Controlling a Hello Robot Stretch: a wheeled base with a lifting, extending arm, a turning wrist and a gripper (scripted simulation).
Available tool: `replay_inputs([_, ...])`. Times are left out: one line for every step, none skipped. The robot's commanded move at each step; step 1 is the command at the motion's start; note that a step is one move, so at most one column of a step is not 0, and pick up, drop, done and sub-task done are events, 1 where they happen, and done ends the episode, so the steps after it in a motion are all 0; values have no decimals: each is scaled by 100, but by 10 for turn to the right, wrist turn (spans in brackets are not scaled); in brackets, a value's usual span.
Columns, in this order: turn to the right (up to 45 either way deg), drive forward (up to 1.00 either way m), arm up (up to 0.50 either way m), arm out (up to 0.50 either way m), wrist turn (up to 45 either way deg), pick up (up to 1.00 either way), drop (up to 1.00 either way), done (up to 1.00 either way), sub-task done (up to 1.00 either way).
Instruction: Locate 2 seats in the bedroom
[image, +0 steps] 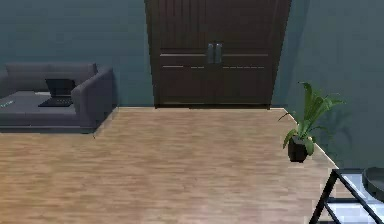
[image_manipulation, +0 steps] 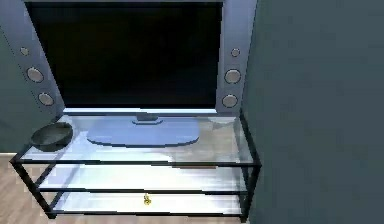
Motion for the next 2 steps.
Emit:
replay_inputs([0, 5, 0, 0, 0, 0, 0, 0, 0])
replay_inputs([-450, 0, 0, 0, 0, 0, 0, 0, 0])
